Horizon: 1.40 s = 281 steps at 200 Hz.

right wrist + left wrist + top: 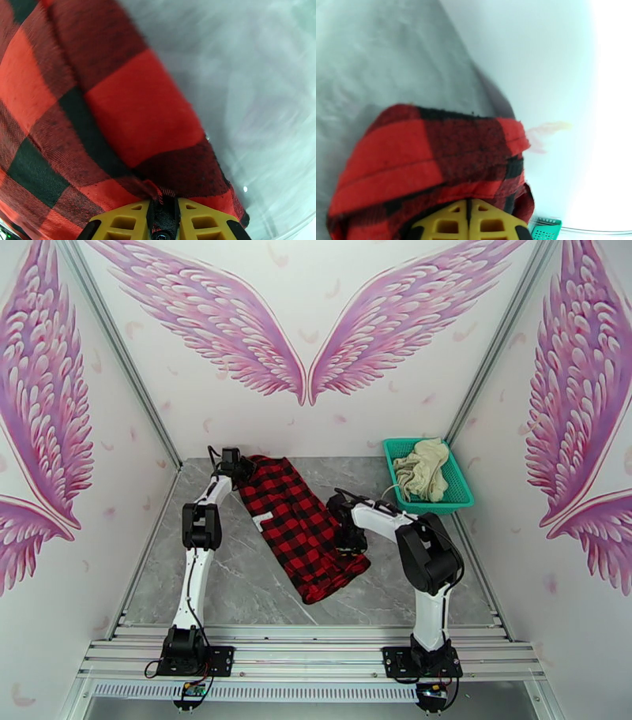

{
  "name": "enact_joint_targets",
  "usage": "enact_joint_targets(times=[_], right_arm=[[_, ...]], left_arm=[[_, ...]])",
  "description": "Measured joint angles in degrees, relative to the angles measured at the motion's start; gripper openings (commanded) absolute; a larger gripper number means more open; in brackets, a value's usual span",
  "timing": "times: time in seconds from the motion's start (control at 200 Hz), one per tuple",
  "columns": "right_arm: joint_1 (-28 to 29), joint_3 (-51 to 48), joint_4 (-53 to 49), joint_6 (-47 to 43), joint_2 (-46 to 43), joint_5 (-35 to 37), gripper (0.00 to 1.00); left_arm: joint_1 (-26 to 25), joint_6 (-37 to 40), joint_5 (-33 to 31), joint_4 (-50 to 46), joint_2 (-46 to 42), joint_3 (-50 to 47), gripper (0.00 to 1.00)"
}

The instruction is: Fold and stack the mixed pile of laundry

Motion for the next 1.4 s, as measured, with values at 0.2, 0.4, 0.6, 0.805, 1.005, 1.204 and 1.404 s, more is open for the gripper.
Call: enact_joint_targets(times=[0.2, 0.4, 0.6, 0.805, 1.005, 1.204, 1.404], right_arm=[[8.4, -3.9, 0.6, 5.4, -2.6, 0.0, 0.24], [9.8, -3.2, -1.0, 6.6, -2.9, 0.0, 0.28], [9.8, 2.9, -4.4, 3.6, -2.7, -0.6, 0.33], [8.0, 5.8, -3.7, -1.4, -2.5, -0.8, 0.3], [5.3, 5.9, -2.4, -4.5, 1.0, -0.9, 0.29], [5.2, 5.9, -1.6, -5.4, 2.6, -1.0, 0.29], [5.2, 6.0, -1.6, -5.1, 2.0, -1.0, 0.29]], left_arm=[[0.0, 1.4, 0.3, 0.2, 0.3, 1.5, 0.0], [0.0, 3.9, 1.7, -1.1, 0.3, 4.3, 0.0], [-0.4, 9.1, 2.7, -3.8, 0.0, 7.8, 0.12], [-2.4, 15.6, -1.0, -14.2, -3.0, 7.1, 0.12], [-4.7, 21.1, -7.5, -22.5, -13.4, -3.7, 0.13], [-6.4, 22.1, -12.2, -25.7, -18.3, -9.6, 0.05], [-8.3, 19.2, -15.4, -28.4, -14.5, -7.7, 0.0]])
